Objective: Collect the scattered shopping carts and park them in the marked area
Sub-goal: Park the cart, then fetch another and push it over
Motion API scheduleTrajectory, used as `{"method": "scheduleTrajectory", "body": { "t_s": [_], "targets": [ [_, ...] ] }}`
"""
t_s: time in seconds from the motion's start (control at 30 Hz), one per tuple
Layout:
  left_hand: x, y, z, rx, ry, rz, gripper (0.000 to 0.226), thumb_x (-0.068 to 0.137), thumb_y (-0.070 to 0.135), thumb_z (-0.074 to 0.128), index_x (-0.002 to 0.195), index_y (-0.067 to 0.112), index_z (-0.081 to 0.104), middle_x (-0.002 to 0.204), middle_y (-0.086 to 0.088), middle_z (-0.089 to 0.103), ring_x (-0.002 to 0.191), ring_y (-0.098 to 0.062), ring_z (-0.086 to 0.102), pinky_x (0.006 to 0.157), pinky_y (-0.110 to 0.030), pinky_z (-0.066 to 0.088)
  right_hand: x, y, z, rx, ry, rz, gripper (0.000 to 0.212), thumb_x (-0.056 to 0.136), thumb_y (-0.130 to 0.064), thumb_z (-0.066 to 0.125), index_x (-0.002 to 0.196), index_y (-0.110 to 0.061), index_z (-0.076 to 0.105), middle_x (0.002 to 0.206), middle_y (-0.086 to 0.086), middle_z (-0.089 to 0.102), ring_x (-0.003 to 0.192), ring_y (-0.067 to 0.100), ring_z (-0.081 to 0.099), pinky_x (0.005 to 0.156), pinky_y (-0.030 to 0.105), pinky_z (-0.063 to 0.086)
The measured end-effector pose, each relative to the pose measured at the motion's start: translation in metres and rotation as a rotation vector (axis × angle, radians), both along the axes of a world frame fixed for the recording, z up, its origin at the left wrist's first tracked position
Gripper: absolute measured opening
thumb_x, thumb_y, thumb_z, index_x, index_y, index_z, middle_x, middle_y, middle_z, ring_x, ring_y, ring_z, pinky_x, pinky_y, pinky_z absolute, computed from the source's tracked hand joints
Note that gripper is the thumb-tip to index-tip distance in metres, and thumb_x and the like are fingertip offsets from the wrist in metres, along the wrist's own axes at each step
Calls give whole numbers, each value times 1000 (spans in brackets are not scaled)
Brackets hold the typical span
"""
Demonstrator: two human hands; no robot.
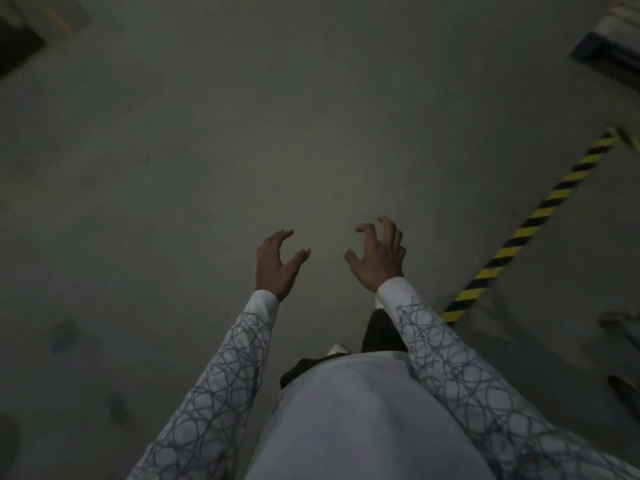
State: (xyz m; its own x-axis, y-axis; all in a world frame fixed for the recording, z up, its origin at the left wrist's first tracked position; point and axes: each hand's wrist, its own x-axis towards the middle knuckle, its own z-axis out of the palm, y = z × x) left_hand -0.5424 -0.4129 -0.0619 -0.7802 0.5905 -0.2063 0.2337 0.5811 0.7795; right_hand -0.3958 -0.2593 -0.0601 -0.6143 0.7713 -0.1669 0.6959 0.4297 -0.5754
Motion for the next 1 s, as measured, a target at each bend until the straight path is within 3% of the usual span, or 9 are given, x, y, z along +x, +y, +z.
{"method": "scheduleTrajectory", "body": {
  "t_s": [0.07,0.2,0.3,0.43,0.57,0.83,1.0],
  "targets": [
    [-28,1,-5,-5,-25,68,56,81,44,71,130,20,60,136,-3,54,131,-23,44,106,-25,27,-41,8,-7,-22,1,73,48,83,-37,67,127,-27,50,153,7,18,140,30,17,107,51,28],
    [-97,29,-15,-9,-62,176,59,79,53,70,131,27,60,133,4,55,129,-21,45,106,-47,41,-127,47,-15,-37,18,168,51,83,-36,68,128,-27,48,153,7,15,140,29,16,106,52,29],
    [-164,72,-15,20,-56,259,64,74,62,66,129,30,60,132,4,55,127,-23,47,105,-51,42,-201,94,-15,-36,38,237,52,83,-35,69,129,-26,47,153,8,13,140,29,15,106,52,30],
    [-257,141,7,60,18,303,59,79,52,72,130,26,60,133,0,57,127,-23,46,106,-46,42,-310,168,9,-8,104,291,51,83,-35,69,129,-26,48,152,8,16,140,29,16,104,52,32],
    [-335,192,35,66,139,340,54,86,38,75,134,19,58,135,-4,57,128,-23,45,105,-30,35,-405,224,43,29,159,297,48,84,-36,70,126,-24,51,149,8,24,137,30,23,102,52,36],
    [-468,247,19,63,92,454,55,87,41,72,136,23,55,138,0,54,132,-21,41,107,-32,34,-535,271,20,-42,127,437,49,83,-36,73,127,-24,53,146,9,25,133,30,28,105,51,38],
    [-590,284,-1,87,85,466,56,87,42,71,137,23,55,139,0,54,132,-20,41,107,-34,36,-661,317,3,-37,150,447,49,83,-34,74,127,-23,54,145,10,26,131,31,31,105,48,39]
  ]
}}
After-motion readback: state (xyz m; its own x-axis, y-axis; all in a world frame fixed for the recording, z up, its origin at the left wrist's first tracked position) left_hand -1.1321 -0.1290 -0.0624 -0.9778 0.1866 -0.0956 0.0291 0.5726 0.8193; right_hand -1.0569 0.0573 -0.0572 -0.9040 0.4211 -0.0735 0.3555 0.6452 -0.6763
